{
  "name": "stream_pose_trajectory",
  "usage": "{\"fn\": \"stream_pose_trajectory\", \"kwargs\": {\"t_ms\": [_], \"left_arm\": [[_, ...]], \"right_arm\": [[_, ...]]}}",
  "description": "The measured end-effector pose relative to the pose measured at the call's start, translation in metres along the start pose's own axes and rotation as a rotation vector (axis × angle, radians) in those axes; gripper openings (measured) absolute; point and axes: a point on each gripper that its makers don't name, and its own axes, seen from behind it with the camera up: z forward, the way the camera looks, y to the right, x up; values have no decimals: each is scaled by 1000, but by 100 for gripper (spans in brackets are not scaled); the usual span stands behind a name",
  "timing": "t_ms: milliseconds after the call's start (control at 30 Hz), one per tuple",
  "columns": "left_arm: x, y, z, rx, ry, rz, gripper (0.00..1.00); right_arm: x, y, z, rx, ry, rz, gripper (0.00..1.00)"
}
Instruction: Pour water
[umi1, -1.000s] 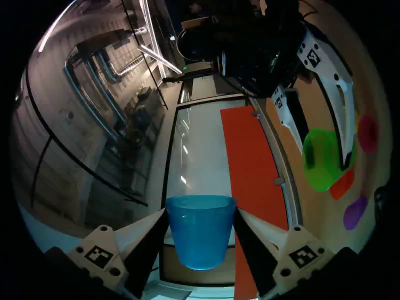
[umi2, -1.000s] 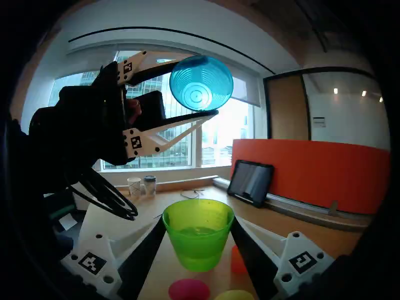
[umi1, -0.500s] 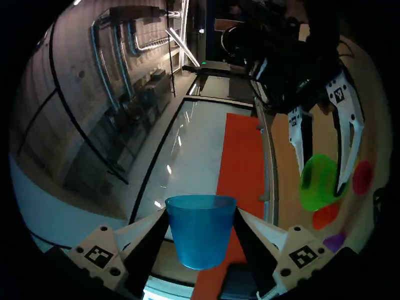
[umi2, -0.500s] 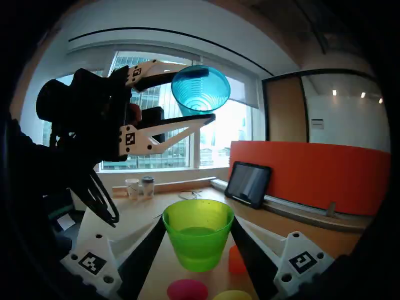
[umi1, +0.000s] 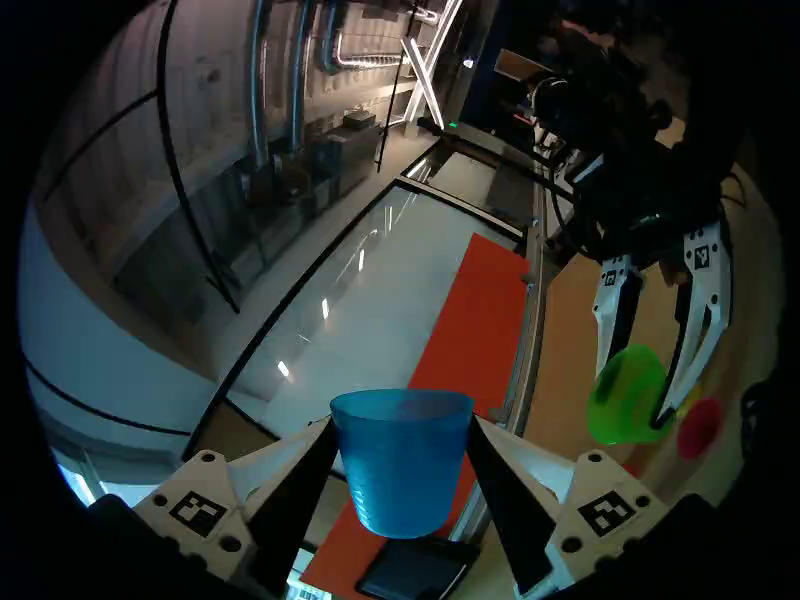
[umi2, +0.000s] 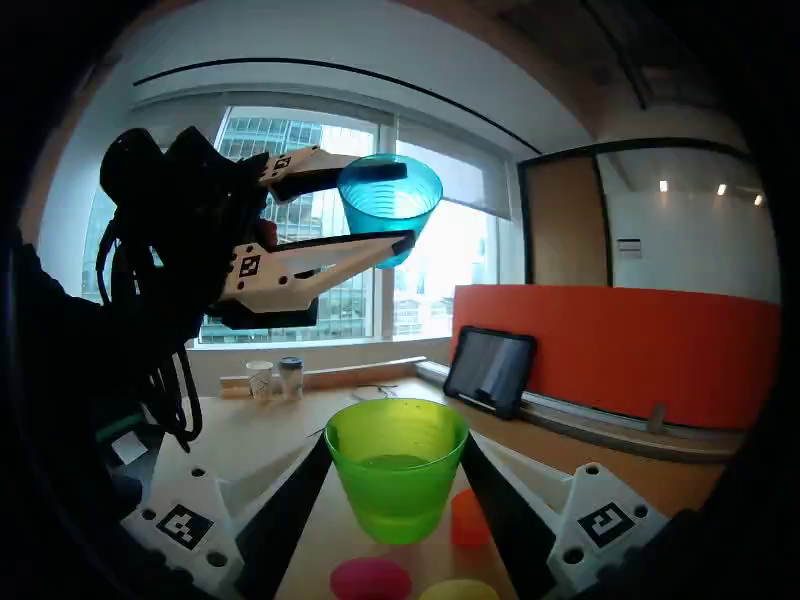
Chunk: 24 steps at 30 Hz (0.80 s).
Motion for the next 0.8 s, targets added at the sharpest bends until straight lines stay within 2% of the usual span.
{"fn": "stream_pose_trajectory", "kwargs": {"t_ms": [367, 800], "left_arm": [[-5, -9, -8, -8, -13, -238, 86], [-15, -18, -7, -14, -21, -501, 87]], "right_arm": [[6, 2, -4, -8, 17, 7, 91], [10, 2, -10, -19, 29, -8, 91]]}}
